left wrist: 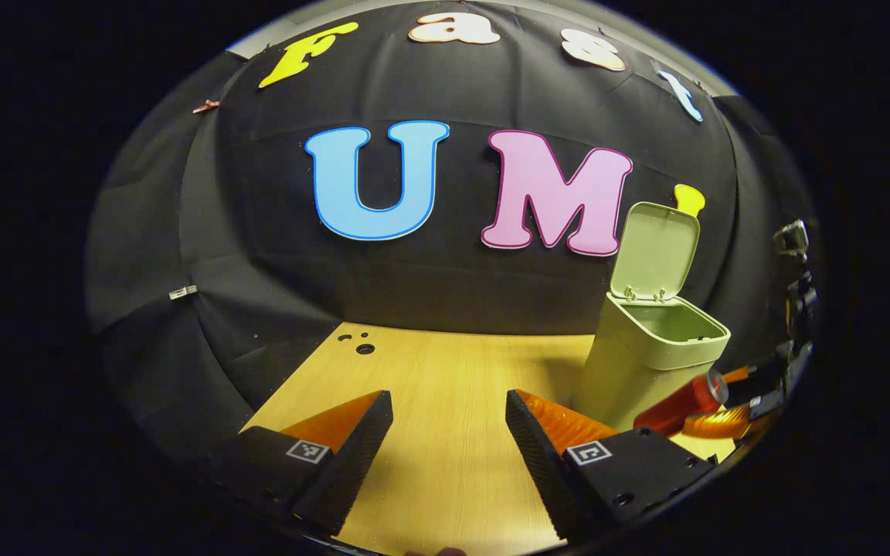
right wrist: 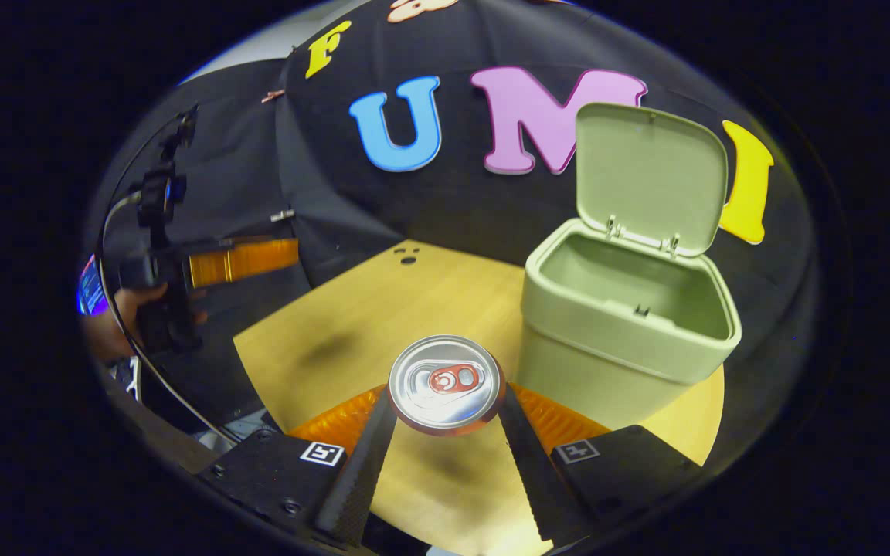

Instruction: Press the lid of the desktop garbage bin to open it, pick up the crumpled paper on the desktop and throw it into the bin, then pick up the pop can on the desktop and drop it into the bin, and finally close the garbage bin lid.

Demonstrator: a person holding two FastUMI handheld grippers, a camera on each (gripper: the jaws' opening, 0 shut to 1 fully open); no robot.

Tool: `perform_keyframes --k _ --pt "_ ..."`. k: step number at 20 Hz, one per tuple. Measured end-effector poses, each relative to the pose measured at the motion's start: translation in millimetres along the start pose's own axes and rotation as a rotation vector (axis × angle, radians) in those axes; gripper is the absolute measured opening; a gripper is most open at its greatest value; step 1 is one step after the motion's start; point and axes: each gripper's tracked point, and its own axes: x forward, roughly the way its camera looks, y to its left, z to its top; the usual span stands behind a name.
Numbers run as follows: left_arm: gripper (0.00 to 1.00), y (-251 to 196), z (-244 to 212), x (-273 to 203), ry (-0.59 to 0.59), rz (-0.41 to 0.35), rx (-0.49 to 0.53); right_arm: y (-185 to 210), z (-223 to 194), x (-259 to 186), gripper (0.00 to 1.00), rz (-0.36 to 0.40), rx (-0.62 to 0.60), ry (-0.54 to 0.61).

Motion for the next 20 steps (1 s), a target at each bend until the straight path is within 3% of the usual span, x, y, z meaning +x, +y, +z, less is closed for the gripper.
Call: perform_keyframes --k 7,15,20 --pt "0.95 -4.5 4.6 8.4 -0.004 -0.007 0.001 -15.0 73.5 -8.0 0.83 -0.010 0.054 -0.181" --pt "0.96 -7.5 7.4 19.3 -0.005 -0.006 0.004 -71.7 120.2 -8.8 0.83 -0.095 0.083 -0.268" --pt "0.95 -6.6 10.5 29.5 -0.001 0.002 0.008 -107.6 126.1 -0.6 0.83 -0.139 0.131 -0.265"
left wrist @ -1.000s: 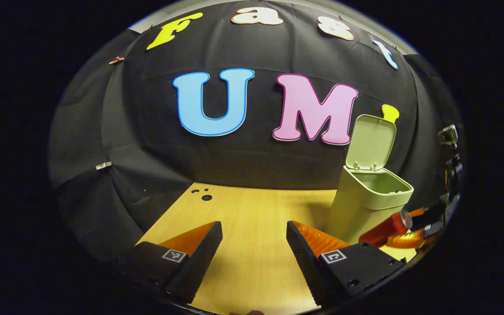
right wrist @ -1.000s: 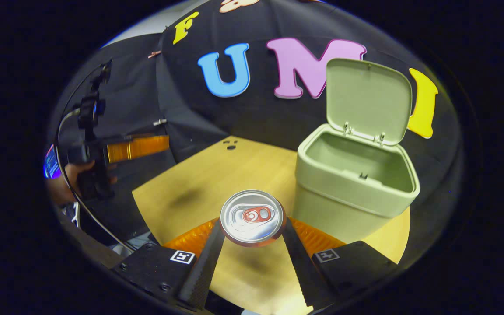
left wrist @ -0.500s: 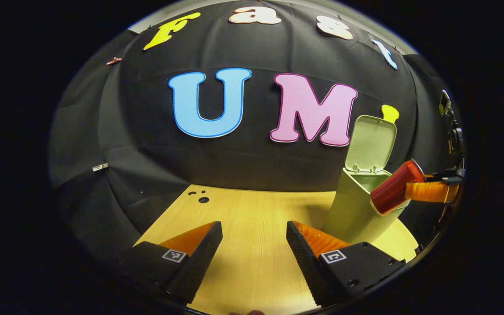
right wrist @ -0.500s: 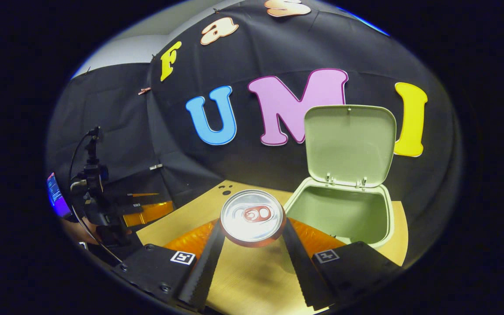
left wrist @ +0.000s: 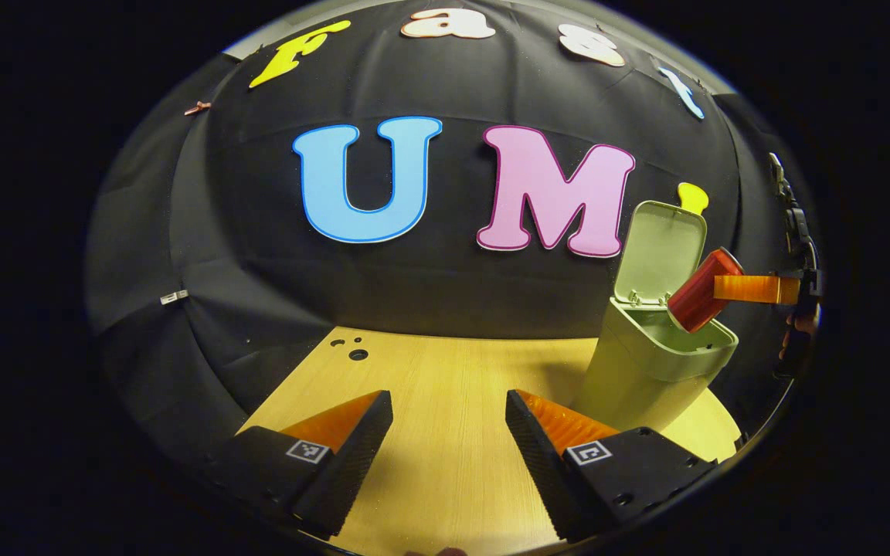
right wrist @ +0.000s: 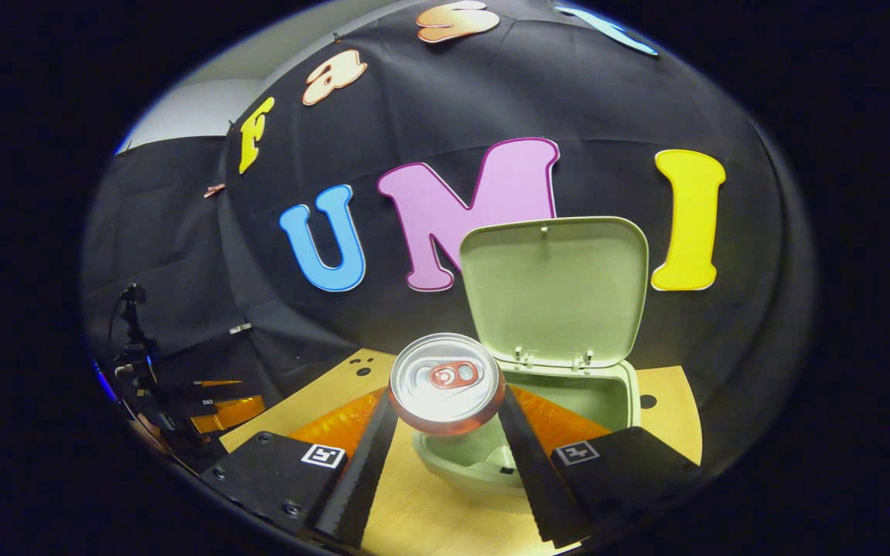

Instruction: Press the lid of the desktop garbage bin to open it, pick up the crumpled paper on the desktop and throw it into the bin, then pick up the pop can on the desktop and drop it into the bin, and finally close the garbage bin lid.

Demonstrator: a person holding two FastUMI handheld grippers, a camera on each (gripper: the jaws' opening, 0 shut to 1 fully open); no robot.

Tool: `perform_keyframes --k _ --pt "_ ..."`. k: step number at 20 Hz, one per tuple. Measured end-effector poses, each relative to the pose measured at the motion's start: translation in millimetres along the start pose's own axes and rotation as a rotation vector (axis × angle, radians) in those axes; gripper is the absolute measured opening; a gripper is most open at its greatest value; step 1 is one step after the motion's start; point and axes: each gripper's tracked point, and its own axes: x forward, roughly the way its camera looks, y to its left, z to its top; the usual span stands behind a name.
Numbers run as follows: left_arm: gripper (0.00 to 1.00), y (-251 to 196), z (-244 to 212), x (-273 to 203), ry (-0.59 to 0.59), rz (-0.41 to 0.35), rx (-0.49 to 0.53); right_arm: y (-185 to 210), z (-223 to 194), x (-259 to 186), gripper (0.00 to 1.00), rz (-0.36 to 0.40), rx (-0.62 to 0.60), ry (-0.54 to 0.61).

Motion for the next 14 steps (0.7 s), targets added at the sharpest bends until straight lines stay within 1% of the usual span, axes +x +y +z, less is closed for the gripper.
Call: perform_keyframes --k 2,5,11,12,14 --pt "0.95 -1.4 -0.8 5.3 0.002 -0.003 -0.004 -11.2 -6.3 6.6 0.83 -0.017 0.000 0.025" --pt "0.95 -2.3 -2.8 13.1 0.004 -0.003 -0.011 -27.1 -20.9 15.6 0.83 -0.045 -0.047 0.074" --pt "0.95 -6.6 -8.7 27.8 0.034 0.002 -0.015 -38.7 -46.2 34.9 0.83 -0.054 -0.078 0.164" --pt "0.96 -6.7 -9.1 29.4 0.037 0.001 -0.015 -39.9 -51.8 36.4 0.78 -0.055 -0.074 0.186" --pt "0.96 -7.5 -10.5 30.6 0.042 0.000 -0.013 -39.6 -61.3 39.2 0.79 -0.048 -0.056 0.221"
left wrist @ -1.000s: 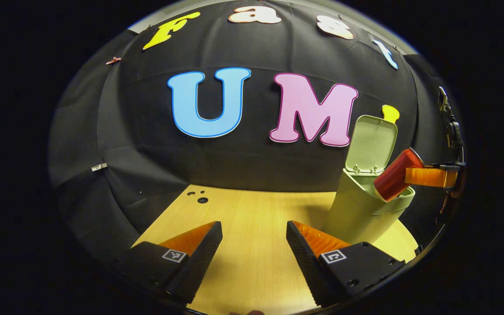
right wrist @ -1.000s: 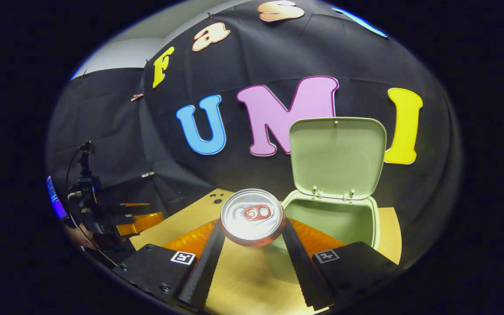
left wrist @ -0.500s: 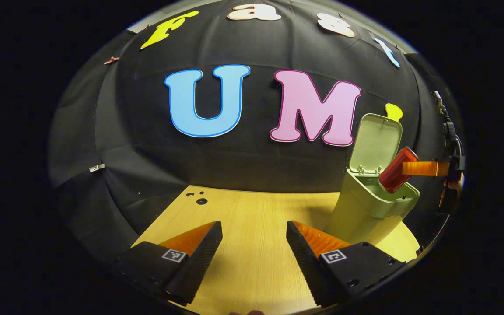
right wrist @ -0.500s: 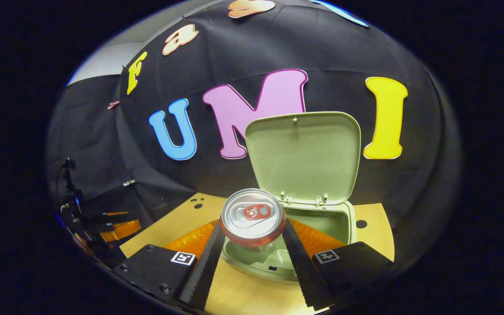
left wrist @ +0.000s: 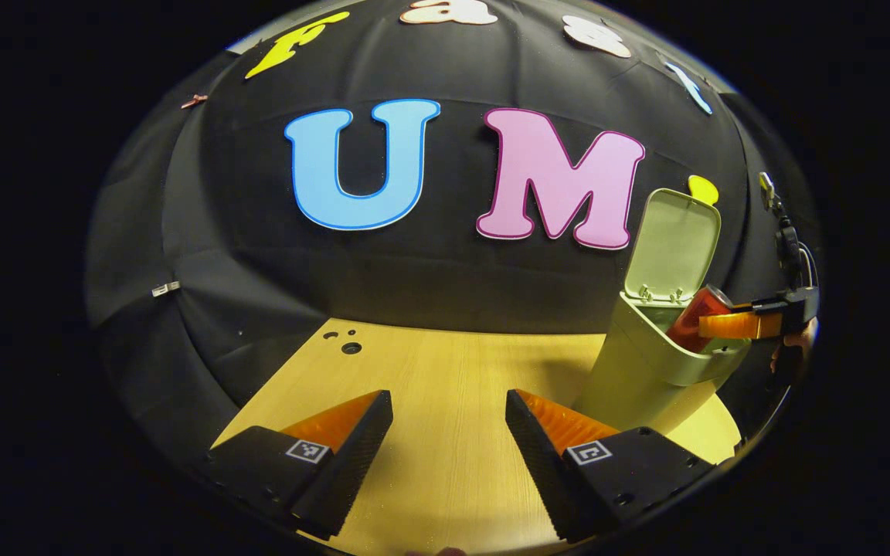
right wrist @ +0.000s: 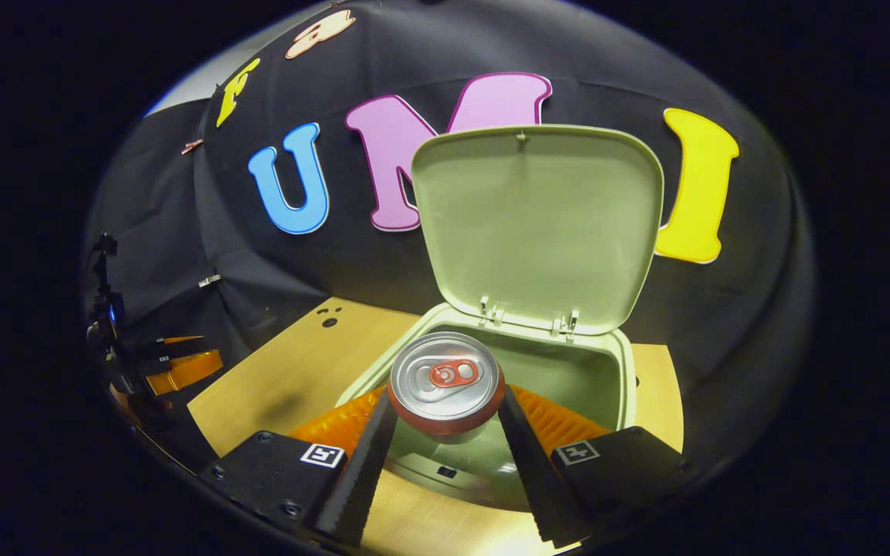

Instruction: Press the lid of the desktop garbage bin to open it, pick up the crumpled paper on the desktop and throw it into the bin, then pick up the pop can on the desktop and drop it into the bin, and finally close the garbage bin lid.

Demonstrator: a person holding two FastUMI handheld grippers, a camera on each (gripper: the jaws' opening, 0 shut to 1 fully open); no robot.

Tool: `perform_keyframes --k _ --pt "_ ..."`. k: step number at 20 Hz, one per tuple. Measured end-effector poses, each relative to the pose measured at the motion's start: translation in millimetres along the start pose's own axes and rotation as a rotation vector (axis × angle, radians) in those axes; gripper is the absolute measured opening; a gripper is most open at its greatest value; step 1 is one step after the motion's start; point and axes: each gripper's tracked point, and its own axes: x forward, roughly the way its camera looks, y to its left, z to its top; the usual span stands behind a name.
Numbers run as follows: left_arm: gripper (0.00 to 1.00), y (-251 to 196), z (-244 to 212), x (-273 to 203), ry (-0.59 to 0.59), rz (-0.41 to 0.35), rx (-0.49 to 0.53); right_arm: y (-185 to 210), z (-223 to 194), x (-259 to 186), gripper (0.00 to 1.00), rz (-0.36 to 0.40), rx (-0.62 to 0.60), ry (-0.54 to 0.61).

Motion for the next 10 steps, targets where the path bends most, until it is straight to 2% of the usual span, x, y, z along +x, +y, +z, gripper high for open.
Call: perform_keyframes --k 1,10 --pt "0.96 -0.6 -2.1 0.2 0.005 -0.001 0.001 1.0 -2.8 1.7 0.83 0.008 0.015 0.013" --pt "0.95 0.1 -2.9 -8.4 0.005 0.001 0.002 1.3 -14.1 -1.8 0.83 0.015 0.048 0.045"
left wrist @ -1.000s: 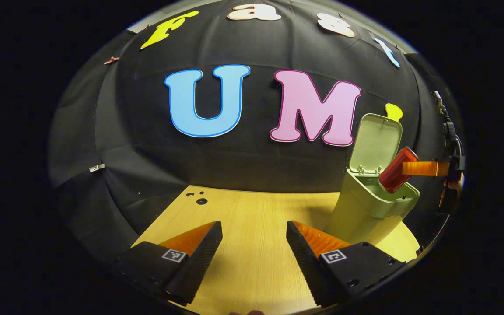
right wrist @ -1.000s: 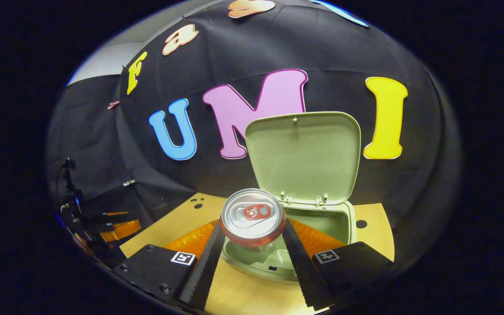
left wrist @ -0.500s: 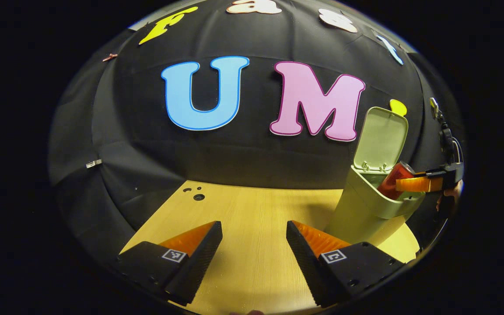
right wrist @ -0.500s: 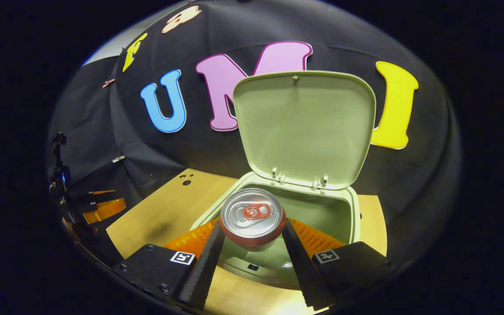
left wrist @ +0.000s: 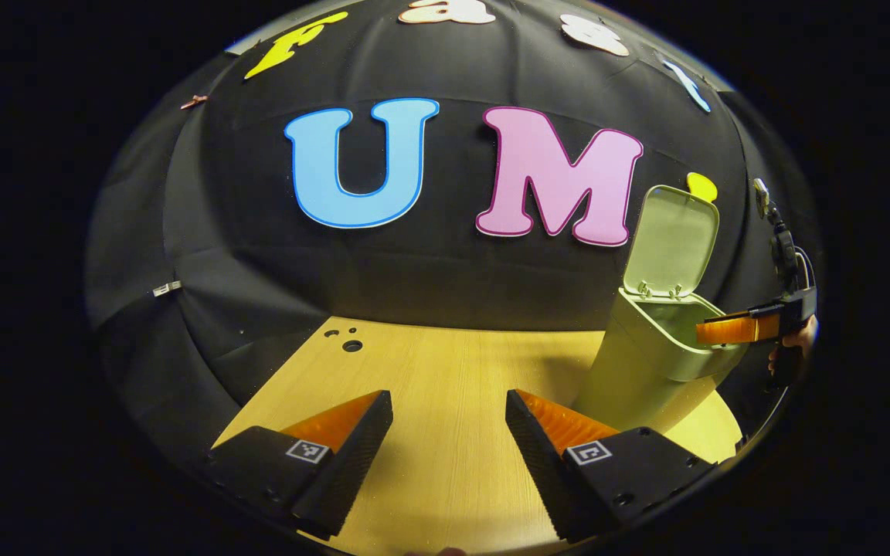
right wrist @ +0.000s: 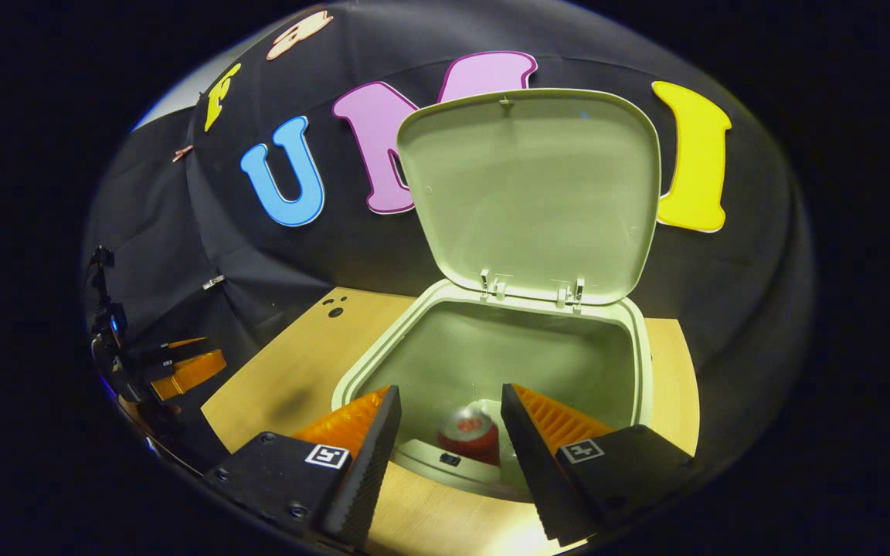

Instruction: Press the lid of the desktop garbage bin to open it, pick up the crumpled paper on the desktop and throw it into the bin, then pick up the pop can on the desktop and drop it into the bin, and finally close the garbage bin lid.

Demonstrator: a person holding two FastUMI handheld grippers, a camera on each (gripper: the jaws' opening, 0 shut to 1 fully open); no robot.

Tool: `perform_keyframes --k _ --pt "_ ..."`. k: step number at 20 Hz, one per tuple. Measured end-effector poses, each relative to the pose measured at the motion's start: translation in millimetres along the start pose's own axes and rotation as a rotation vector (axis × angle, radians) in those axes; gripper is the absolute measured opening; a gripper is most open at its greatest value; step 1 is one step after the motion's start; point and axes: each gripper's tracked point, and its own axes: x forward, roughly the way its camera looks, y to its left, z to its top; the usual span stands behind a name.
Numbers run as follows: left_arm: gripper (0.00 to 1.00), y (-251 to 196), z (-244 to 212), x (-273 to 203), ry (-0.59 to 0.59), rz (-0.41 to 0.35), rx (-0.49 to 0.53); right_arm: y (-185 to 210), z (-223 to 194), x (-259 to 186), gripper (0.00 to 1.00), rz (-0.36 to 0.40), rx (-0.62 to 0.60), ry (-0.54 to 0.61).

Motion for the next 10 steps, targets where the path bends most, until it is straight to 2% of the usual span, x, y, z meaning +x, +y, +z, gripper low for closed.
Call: perform_keyframes --k 6,10 --pt "0.95 -2.5 0.6 -16.5 -0.012 -0.006 0.010 4.8 1.0 -16.2 0.90 -0.006 -0.025 -0.015" --pt "0.95 -1.9 1.7 -28.3 -0.021 -0.004 0.016 17.9 5.7 -30.4 0.91 0.048 0.012 -0.014"
